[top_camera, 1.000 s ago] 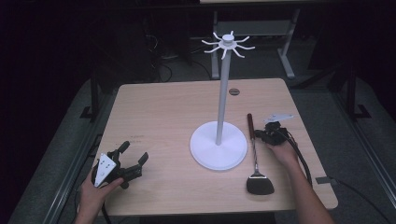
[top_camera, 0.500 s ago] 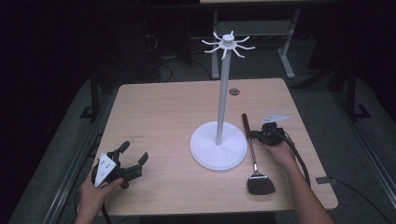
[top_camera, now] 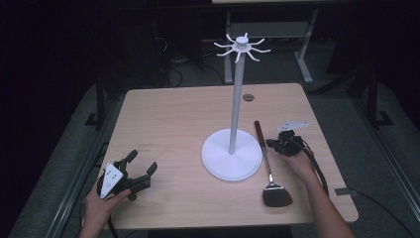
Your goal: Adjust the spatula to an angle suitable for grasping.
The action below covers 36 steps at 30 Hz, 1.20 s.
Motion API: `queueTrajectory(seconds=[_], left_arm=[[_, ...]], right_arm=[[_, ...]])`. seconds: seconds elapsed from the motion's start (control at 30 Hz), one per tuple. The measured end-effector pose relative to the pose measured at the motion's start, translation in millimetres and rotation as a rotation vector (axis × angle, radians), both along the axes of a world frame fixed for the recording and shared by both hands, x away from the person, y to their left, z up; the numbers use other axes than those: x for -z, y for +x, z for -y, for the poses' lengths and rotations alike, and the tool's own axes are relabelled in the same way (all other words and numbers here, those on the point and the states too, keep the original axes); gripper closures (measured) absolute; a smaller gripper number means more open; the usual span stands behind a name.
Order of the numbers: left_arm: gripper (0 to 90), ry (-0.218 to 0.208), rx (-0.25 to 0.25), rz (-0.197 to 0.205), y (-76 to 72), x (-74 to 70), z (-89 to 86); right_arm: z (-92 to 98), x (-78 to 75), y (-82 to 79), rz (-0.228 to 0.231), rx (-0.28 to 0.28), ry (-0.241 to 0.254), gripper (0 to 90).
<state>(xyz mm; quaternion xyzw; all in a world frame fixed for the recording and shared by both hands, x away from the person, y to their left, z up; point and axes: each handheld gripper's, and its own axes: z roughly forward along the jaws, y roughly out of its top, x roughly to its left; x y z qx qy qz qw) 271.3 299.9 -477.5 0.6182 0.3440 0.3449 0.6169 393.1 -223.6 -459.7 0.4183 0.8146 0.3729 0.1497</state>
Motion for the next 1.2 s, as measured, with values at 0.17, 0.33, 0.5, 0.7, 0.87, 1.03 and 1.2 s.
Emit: queueTrajectory(seconds=[0.17, 0.33, 0.5, 0.7, 0.87, 1.03, 1.2], left_arm=[[12.9, 0.003, 0.001, -0.001, -0.5, 0.0, -0.1], [12.9, -0.005, 0.001, 0.000, -0.4, 0.1, 0.0], [12.9, 0.003, -0.002, -0.001, -1.0, 0.0, -0.3], [12.8, -0.004, -0.005, -0.003, -1.4, 0.1, -0.3], [12.8, 0.006, 0.002, -0.003, -1.3, 0.0, -0.3], [12.8, 0.001, 0.001, -0.003, -1.3, 0.1, -0.2], [12.8, 0.000, 0.003, -0.004, -1.4, 0.1, 0.1]], right_arm=[[0.4, -15.1, -23.2, -0.031, 0.003, -0.015, 89.9], [-1.5, -24.8, -42.5, -0.046, -0.004, 0.000, 89.9], [-7.8, -27.8, -67.4, -0.051, -0.045, 0.007, 89.9], [-12.0, -25.5, -91.0, -0.071, -0.074, 0.006, 89.9], [-14.1, -20.8, -97.9, -0.088, -0.086, -0.021, 89.9], [-21.0, -15.5, -94.3, -0.120, -0.099, -0.041, 89.9], [-28.7, -8.0, -91.3, -0.142, -0.117, -0.093, 89.9]])
